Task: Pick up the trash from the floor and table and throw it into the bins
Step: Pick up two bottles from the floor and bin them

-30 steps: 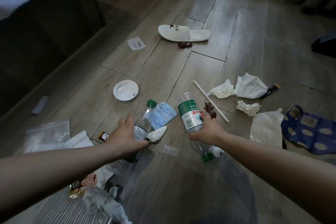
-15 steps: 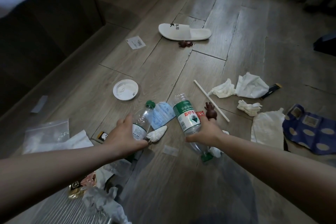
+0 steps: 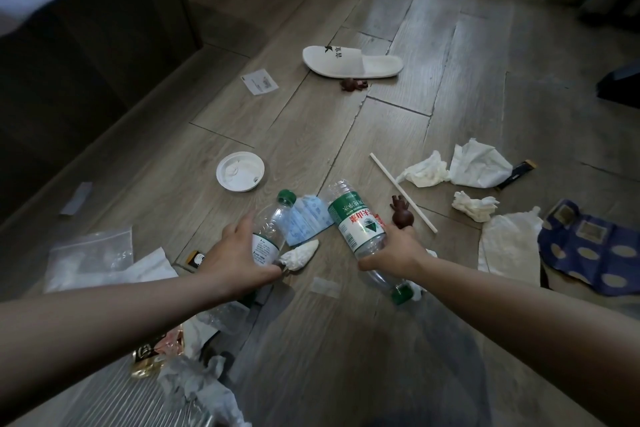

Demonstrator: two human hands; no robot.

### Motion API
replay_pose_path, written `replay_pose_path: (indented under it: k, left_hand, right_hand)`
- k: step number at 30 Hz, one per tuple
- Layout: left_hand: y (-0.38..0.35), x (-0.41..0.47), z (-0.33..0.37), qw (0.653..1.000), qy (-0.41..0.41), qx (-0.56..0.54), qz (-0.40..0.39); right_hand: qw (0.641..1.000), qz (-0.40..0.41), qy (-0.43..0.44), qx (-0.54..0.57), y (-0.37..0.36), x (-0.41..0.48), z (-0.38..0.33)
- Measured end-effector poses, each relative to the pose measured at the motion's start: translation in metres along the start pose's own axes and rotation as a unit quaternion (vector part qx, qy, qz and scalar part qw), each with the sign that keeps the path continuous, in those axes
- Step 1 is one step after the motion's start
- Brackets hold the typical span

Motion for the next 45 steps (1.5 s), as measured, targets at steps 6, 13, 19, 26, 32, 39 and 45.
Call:
replay_pose_path:
  k: [6,13,19,26,32,39,45]
  left_hand:
    - [0.003,-0.004,0.001,1.0,-0.004,0.001,0.002]
    - [0.009,-0.01,0.003,1.0,-0.009,0.002,0.001]
    - [0.022,-0.022,0.013,0.999,-0.019,-0.025,0.012]
    - [0.025,-0.027,0.019,0.998,-0.012,-0.055,0.008]
    - [0.012,-0.017,0.024,0.996,-0.007,-0.083,-0.031]
    - [0.01,0.021,0.028,0.995,0.007,-0.098,0.002]
    - [0.021,0.002,0.045,0.983,0.032,-0.179,0.008]
  right_hand:
    - [1.0,0.007,0.015,0.013,0.004,-0.004,-0.004]
    - [0.998,-0.014,0.042,0.055,0.01,-0.019,-0.007]
    - [0.995,-0.013,0.056,0.086,0.023,-0.036,-0.011]
    - [0.992,0.023,0.045,0.117,0.033,-0.045,-0.003]
    - [0.988,0.033,0.039,0.146,0.04,-0.039,-0.003]
    - [0.981,0.088,0.061,0.16,0.04,-0.015,-0.017]
    - [0.951,0.086,0.004,0.297,0.031,-0.042,-0.024]
Point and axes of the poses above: each hand's wrist, its own x-axis towards the middle knuckle, its own y-axis out of the back of the hand, z = x × y, the point moved 7 cm from there along x, towards the middle knuckle, and after that the axes turned 1 degree about -z, right-handed, at the moved point
